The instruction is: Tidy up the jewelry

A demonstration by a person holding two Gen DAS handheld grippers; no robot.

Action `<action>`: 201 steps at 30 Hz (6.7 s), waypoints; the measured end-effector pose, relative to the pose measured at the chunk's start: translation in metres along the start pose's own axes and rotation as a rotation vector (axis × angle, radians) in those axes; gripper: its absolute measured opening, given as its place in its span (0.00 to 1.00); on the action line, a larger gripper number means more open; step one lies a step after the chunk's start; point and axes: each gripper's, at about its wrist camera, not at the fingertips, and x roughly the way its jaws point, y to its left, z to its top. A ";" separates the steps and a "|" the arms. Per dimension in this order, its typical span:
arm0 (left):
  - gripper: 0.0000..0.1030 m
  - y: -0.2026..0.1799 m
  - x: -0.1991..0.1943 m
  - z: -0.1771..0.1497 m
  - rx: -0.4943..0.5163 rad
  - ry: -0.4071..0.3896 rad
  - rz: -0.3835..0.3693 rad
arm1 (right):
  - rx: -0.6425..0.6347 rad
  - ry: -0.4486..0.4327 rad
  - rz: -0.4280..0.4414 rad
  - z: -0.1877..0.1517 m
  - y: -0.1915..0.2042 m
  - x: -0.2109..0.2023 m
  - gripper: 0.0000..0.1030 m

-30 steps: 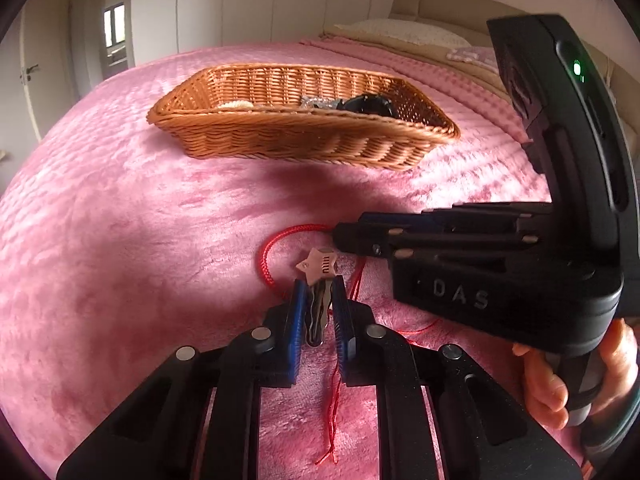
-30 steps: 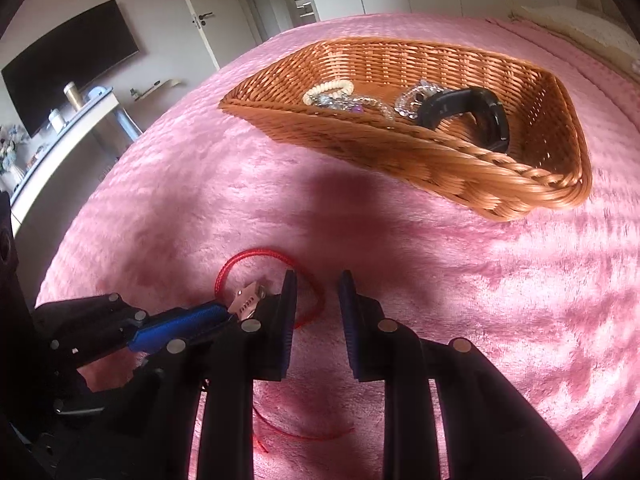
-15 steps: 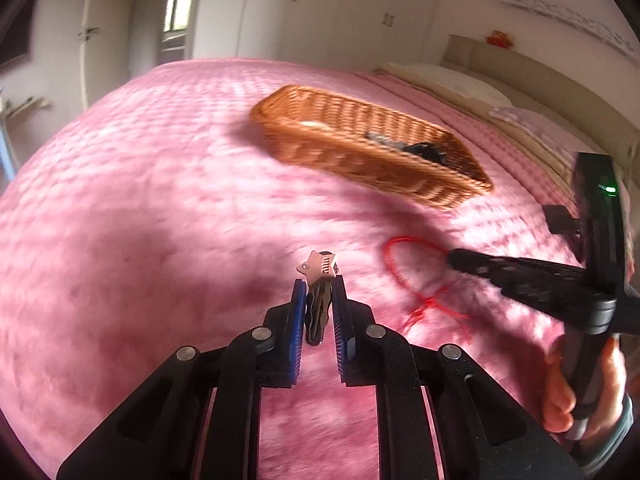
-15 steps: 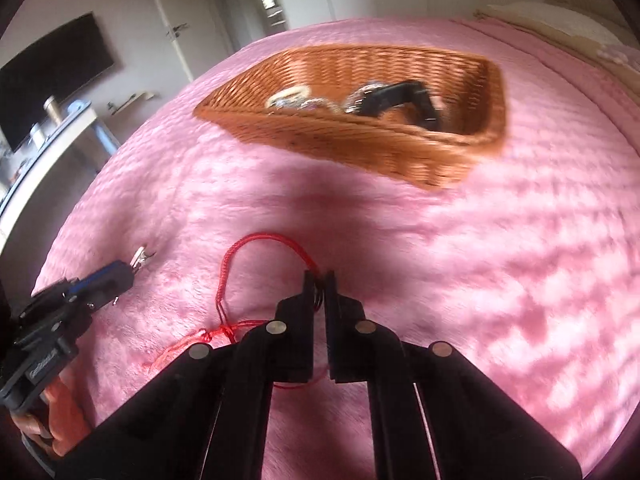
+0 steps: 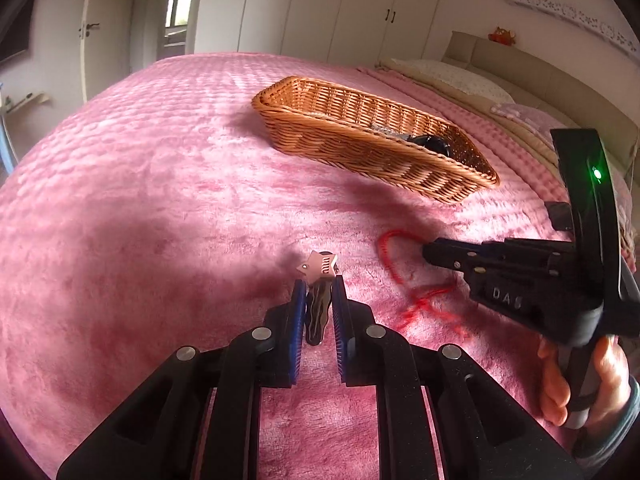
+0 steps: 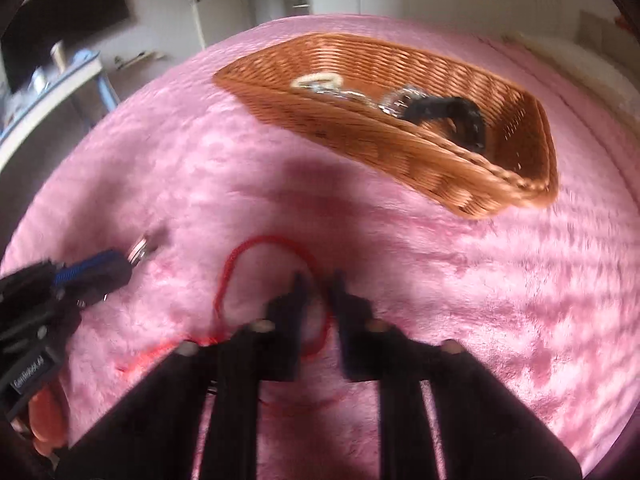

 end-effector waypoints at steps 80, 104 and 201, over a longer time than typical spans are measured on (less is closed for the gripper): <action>0.73 -0.057 -0.113 0.090 0.085 -0.441 0.077 | 0.121 -0.505 -0.132 0.043 -0.030 -0.168 0.67; 0.73 -0.068 -0.184 0.001 0.037 -0.526 0.178 | 0.149 -0.637 -0.204 -0.051 0.003 -0.226 0.70; 0.82 -0.072 -0.133 -0.021 0.057 -0.521 0.281 | 0.106 -0.609 -0.250 -0.072 0.008 -0.162 0.72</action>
